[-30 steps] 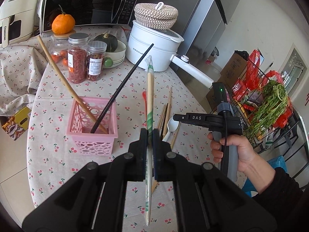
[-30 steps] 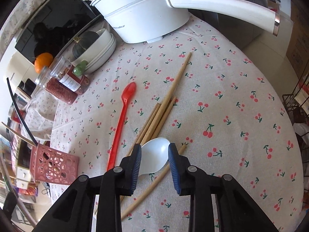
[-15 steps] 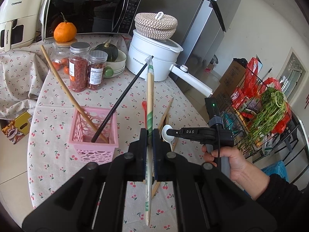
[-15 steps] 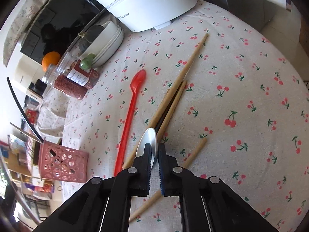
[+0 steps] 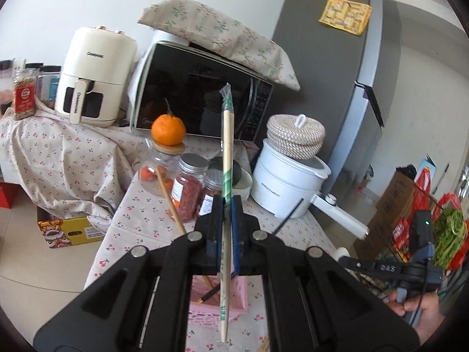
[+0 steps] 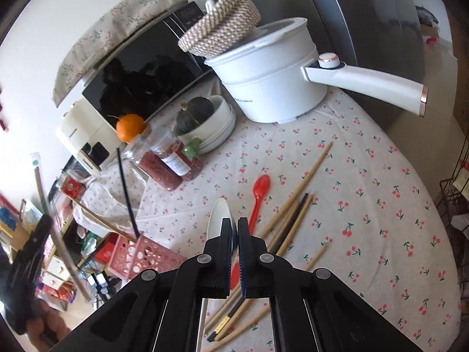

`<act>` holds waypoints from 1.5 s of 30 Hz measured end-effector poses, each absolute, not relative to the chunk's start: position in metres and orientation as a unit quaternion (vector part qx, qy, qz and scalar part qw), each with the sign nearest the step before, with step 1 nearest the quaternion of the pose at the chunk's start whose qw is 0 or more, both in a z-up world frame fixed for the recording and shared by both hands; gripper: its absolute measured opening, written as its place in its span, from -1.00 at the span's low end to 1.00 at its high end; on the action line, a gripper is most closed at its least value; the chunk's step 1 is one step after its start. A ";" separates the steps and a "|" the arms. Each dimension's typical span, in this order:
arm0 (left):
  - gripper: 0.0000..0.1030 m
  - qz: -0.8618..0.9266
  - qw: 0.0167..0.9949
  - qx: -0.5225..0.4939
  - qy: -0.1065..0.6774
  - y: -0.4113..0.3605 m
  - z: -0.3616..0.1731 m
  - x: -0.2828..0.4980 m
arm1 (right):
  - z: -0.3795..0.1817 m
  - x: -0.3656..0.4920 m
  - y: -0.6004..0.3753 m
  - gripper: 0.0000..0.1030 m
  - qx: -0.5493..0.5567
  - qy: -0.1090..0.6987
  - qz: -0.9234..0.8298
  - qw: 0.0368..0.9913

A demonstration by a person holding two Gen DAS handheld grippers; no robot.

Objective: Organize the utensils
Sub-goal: 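Lower the wrapped chopstick into the pink holder with the left gripper while the right carries the white spoon, then lower the white spoon into the pink holder and open the right gripper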

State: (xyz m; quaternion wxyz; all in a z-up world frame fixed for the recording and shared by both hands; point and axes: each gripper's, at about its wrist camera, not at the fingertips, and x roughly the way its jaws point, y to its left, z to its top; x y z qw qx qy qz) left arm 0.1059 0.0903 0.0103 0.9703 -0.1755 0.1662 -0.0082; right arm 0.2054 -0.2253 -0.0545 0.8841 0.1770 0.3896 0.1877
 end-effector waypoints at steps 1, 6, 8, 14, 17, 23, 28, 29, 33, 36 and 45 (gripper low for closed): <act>-0.88 0.006 0.969 -0.185 0.163 0.095 0.007 0.111 | -0.050 0.203 -0.223 -0.92 0.178 0.385 0.194 0.884; -0.88 0.057 0.967 -0.206 0.142 0.104 0.001 0.128 | -0.039 0.196 -0.214 -0.92 0.161 0.375 0.207 0.889; -0.88 0.072 0.967 -0.210 0.128 0.102 0.001 0.130 | -0.037 0.196 -0.213 -0.92 0.163 0.371 0.209 0.890; -0.88 0.079 0.975 -0.169 0.116 0.079 -0.005 0.144 | -0.034 0.199 -0.212 -0.92 0.177 0.367 0.220 0.886; -0.88 0.071 0.981 -0.140 0.115 0.066 -0.009 0.150 | -0.034 0.199 -0.213 -0.92 0.185 0.366 0.224 0.884; -0.88 0.061 0.984 -0.101 0.135 0.055 -0.022 0.155 | -0.029 0.194 -0.214 -0.92 0.179 0.357 0.224 0.889; -0.88 0.057 0.975 -0.113 0.180 0.058 -0.032 0.151 | -0.020 0.188 -0.213 -0.92 0.172 0.336 0.219 0.900; -0.88 0.055 0.973 -0.116 0.192 0.058 -0.034 0.150 | -0.017 0.186 -0.213 -0.92 0.173 0.332 0.219 0.901; -0.88 0.036 0.961 -0.143 0.233 0.064 -0.032 0.140 | -0.009 0.178 -0.208 -0.92 0.174 0.317 0.215 0.907; -0.88 0.021 0.953 -0.151 0.261 0.069 -0.029 0.134 | -0.003 0.173 -0.204 -0.92 0.177 0.309 0.214 0.910; 0.00 0.000 0.911 -0.171 0.375 0.090 -0.027 0.119 | 0.008 0.162 -0.194 -0.92 0.193 0.290 0.208 0.914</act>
